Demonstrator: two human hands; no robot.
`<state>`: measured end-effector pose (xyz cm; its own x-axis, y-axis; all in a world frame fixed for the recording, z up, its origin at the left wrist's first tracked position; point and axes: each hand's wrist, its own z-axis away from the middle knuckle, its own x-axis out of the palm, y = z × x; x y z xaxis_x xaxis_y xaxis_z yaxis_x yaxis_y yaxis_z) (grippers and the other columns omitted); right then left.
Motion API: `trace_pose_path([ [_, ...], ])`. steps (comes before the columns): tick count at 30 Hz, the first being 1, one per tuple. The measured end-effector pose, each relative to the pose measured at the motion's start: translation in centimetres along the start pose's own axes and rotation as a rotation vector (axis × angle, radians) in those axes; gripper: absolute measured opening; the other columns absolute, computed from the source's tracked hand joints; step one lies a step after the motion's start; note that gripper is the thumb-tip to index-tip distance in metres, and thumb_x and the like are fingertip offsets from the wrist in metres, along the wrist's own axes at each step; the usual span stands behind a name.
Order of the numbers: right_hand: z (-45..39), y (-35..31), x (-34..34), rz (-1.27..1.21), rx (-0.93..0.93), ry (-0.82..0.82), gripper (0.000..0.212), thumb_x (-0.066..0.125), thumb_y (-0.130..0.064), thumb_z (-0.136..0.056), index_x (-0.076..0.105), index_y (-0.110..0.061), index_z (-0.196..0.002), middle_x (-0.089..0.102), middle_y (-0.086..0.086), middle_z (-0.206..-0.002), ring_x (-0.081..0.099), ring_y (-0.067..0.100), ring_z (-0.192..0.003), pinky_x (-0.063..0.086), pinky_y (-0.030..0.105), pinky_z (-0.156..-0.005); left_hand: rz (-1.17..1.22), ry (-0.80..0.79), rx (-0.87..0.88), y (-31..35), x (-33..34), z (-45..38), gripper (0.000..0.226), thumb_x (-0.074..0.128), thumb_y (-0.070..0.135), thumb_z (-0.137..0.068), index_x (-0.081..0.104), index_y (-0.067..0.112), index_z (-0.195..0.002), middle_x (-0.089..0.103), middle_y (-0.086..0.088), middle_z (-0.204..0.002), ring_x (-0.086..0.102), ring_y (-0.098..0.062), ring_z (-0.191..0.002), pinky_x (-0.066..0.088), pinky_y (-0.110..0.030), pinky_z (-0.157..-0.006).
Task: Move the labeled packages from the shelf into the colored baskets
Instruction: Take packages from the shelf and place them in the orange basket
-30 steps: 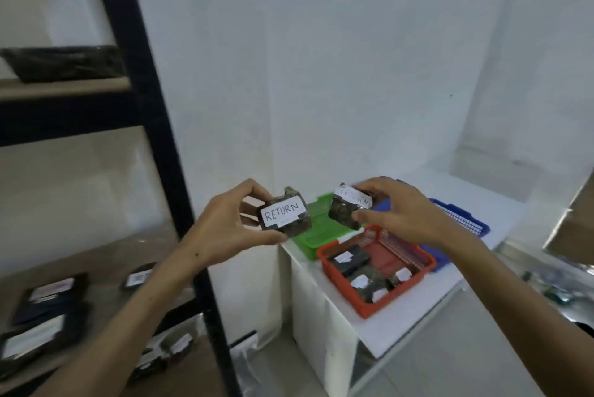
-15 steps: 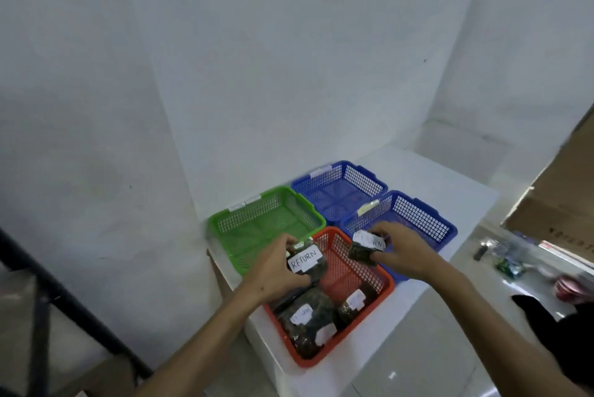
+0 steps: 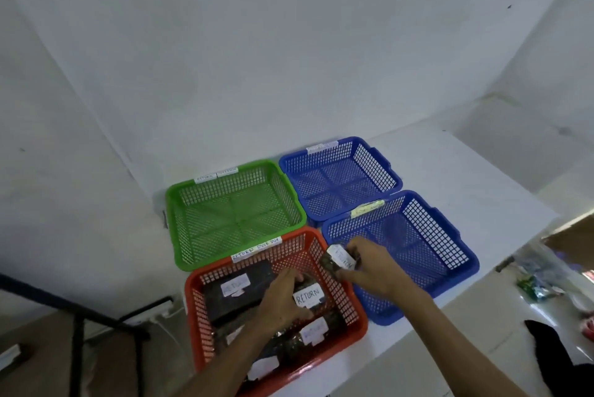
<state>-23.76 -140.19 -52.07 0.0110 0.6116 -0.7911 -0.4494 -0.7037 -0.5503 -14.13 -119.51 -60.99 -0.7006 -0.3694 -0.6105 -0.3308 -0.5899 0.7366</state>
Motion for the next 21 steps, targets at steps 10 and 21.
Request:
trace_pose_path([
  [10,-3.6,3.9,1.1,-0.151,-0.148,-0.077,0.070,0.069,-0.048,-0.082,0.034,-0.048,-0.142,0.061,-0.003,-0.109,0.058,0.015,-0.099,0.054,0.038,-0.085,0.014,-0.020,-0.060,-1.0,4.1,-3.4,0.070,0.087,0.045,-0.060,0.053,0.025,-0.117,0.053,0.009,-0.117,0.051,-0.008,-0.106,0.048,-0.028,-0.090],
  [21,-5.3,2.3,3.2,-0.152,-0.230,-0.223,0.072,0.082,-0.043,-0.068,0.043,-0.041,-0.129,0.048,0.000,-0.115,0.046,0.008,-0.103,0.037,0.011,-0.076,0.039,0.076,-0.175,-2.6,-0.4,-0.7,0.048,0.072,0.001,-0.078,0.063,0.021,-0.120,0.063,0.014,-0.113,0.062,-0.001,-0.104,0.054,-0.014,-0.086],
])
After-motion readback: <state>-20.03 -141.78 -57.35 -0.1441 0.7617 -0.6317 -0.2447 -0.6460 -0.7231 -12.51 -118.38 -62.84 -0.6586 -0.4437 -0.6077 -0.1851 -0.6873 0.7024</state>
